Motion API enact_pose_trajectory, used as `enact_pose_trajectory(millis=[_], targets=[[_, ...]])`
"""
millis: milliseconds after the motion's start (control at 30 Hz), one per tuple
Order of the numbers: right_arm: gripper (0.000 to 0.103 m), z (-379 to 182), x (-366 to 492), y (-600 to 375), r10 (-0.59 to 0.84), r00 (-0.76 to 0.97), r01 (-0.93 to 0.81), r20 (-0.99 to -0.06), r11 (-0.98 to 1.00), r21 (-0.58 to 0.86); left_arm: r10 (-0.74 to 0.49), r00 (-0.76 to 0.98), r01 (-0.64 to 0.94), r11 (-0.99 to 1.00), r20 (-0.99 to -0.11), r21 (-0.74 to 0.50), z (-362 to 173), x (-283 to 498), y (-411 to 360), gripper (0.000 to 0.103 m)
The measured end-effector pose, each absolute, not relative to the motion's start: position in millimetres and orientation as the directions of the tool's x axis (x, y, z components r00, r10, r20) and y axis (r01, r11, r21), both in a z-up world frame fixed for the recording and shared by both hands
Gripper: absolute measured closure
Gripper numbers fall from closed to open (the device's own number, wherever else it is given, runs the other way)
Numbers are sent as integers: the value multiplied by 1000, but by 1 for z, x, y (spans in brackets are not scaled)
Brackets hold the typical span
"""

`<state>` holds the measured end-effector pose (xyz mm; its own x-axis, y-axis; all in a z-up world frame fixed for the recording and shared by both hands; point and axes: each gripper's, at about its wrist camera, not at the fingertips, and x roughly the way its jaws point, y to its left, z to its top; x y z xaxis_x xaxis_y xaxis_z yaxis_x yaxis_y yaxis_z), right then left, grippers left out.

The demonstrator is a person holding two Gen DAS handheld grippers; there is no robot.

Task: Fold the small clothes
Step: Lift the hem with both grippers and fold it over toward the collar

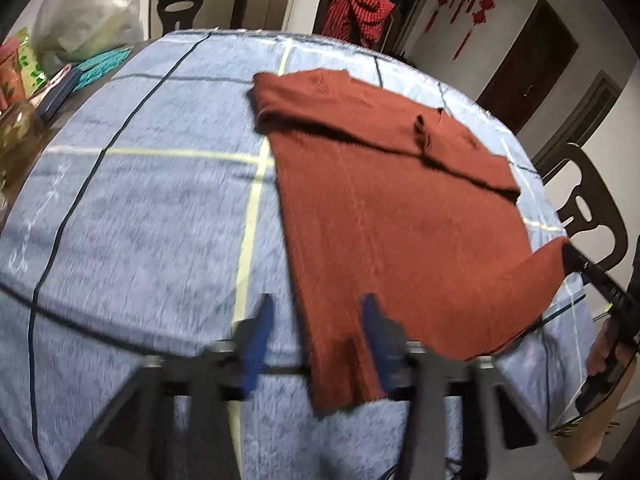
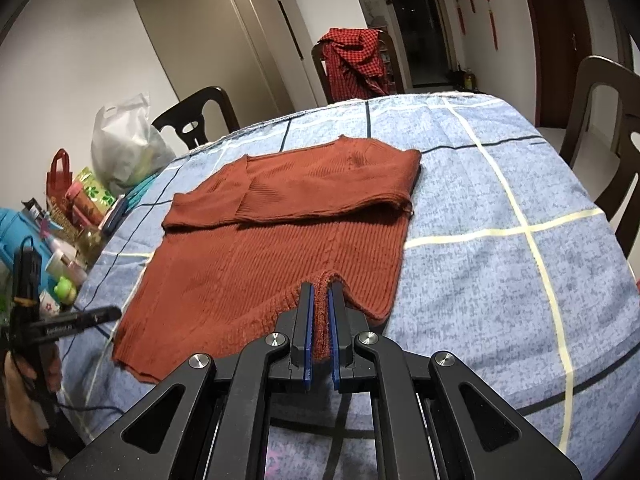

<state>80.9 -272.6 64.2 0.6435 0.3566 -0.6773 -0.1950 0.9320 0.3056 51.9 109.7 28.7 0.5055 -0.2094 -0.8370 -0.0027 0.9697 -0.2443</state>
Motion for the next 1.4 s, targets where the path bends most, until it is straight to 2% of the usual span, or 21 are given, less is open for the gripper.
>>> enact_pose_trajectory(millis=[233,333,467,567,667,1100,1400], targets=[[97,65,78,-275,364,647,-197,-670,929,315,-153,481,7,985,-863,-171,17,45,95,51],[97,64,77,-275,364,645,-196,-672,929,314,-144,479,27,988,-866,-149,16,42,87,58],[97,63,77,-276,365,641,-193,-675,928,319,-146,481,57,989,-864,-136,17,41,80,72],[97,62,77,-276,367,640,-193,-675,927,322,-191,466,61,981,-864,-184,16,44,82,85],[97,62,77,-276,367,638,-193,-676,927,321,-219,458,57,975,-861,-217,14,45,83,92],[97,71,83,-279,374,653,-198,-659,923,329,-349,530,43,921,-773,-386,45,66,99,93],[97,84,101,-281,377,669,-195,-641,920,339,-352,601,50,913,-718,-405,68,92,103,93]])
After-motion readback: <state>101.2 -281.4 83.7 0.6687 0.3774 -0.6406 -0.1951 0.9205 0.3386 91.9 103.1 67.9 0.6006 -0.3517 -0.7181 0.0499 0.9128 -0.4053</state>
